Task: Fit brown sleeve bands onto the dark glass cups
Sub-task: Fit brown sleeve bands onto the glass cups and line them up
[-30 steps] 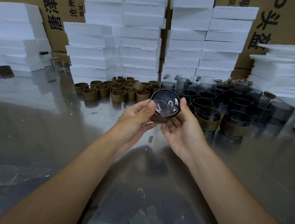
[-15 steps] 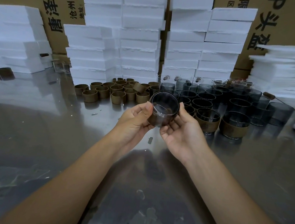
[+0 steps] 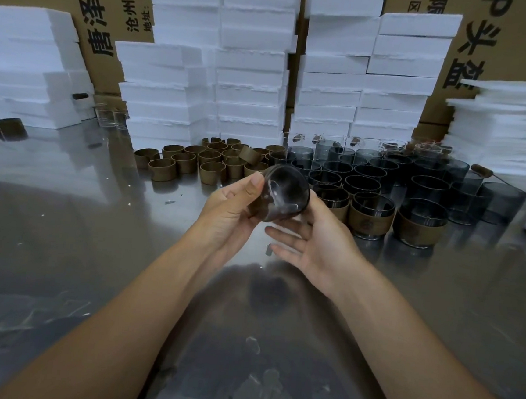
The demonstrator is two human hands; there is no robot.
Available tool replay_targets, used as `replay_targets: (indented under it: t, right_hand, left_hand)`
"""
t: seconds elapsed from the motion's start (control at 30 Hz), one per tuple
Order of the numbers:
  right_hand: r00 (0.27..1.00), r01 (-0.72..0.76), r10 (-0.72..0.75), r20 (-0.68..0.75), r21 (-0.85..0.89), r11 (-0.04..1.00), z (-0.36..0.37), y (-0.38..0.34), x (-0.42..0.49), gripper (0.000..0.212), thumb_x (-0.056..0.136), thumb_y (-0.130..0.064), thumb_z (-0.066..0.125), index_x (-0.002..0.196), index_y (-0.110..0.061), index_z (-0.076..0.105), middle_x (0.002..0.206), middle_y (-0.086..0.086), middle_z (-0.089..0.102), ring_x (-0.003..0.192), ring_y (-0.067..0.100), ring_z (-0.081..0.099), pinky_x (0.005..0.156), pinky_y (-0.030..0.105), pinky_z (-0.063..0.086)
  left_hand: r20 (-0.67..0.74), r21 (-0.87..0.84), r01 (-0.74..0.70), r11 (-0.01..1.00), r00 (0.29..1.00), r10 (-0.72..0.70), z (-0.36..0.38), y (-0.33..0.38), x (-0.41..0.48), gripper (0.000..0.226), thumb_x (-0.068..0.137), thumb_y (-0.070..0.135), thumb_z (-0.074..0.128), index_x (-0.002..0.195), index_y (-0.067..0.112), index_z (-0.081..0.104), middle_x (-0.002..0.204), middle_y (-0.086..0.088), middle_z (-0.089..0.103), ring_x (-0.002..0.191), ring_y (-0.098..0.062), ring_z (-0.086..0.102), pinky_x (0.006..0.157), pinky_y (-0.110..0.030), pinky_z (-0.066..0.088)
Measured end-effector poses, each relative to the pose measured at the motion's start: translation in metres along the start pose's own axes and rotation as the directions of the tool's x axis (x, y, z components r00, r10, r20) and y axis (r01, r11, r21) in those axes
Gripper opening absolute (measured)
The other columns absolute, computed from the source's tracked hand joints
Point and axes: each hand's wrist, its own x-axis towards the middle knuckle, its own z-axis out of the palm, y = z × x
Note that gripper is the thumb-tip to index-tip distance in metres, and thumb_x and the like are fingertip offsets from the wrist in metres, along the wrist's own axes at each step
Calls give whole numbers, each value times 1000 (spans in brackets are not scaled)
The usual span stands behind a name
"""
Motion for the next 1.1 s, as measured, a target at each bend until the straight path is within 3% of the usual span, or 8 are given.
replay_targets:
  t: [0.17,0.4,0.47,0.57,0.8,0.93,1.03,1.1]
  right_hand:
    - [991,-116,111,70,65,991,1,0,-3,50,96,-53,42,127,-17,55,117,16,66,86,31,70,63,34,53]
    - [984,174,-173,-30,31,984,2,-1,0,29,95,-37,53,116,-19,62,114,9,69,102,22,67,85,38,53]
    - [963,258,-259,-70,-26,966,2,0,0,31,94,-34,55,122,-22,58,119,6,67,108,22,65,91,39,51]
    - [938,330,-336,-85,-78,941,2,3,0,34,92,-28,61,125,-25,53,122,-1,64,113,17,61,97,38,49]
    - [910,400,-409,-64,-116,909,-1,7,7,50,86,-25,69,132,-19,50,123,1,63,109,11,61,86,21,45]
    - [857,459,-512,-64,-359,813,-6,12,11,63,76,-34,78,128,-26,45,116,-10,56,101,-3,55,70,3,45]
    - [869,441,-491,-58,-358,823,-12,10,14,65,72,-32,82,124,-31,42,115,-9,55,98,-2,56,61,3,45]
    - [858,444,-511,-49,-429,786,-15,9,15,67,72,-29,82,125,-32,41,115,-9,52,100,0,55,66,5,44]
  left_hand:
    - [-1,174,-16,985,1000,16,2,-3,-1,40,65,22,69,104,12,68,87,-2,73,86,-11,66,83,-19,53]
    - [-169,284,66,957,985,-18,5,-4,-2,68,60,39,72,121,11,61,116,-10,67,110,-22,61,101,-35,45]
    - [-154,301,140,943,983,-97,5,-5,-3,63,62,47,68,115,13,65,109,-8,70,101,-18,65,101,-36,45]
    - [-89,272,171,947,984,-152,2,-5,-1,36,77,46,60,97,19,71,88,0,73,82,-8,68,82,-25,49]
    - [-69,265,135,955,990,-121,-2,-9,2,27,94,34,50,101,17,70,90,1,71,87,-9,65,82,-23,49]
    - [-34,297,117,948,993,-112,-2,-14,1,21,94,21,52,105,13,68,90,0,73,94,-13,65,92,-28,48]
    - [-45,277,146,950,989,-139,-2,-15,2,27,95,17,52,118,9,64,99,-2,73,97,-13,66,91,-26,49]
    - [-66,257,161,953,987,-149,-3,-14,3,21,94,19,53,110,17,66,99,3,74,95,-9,68,90,-26,50]
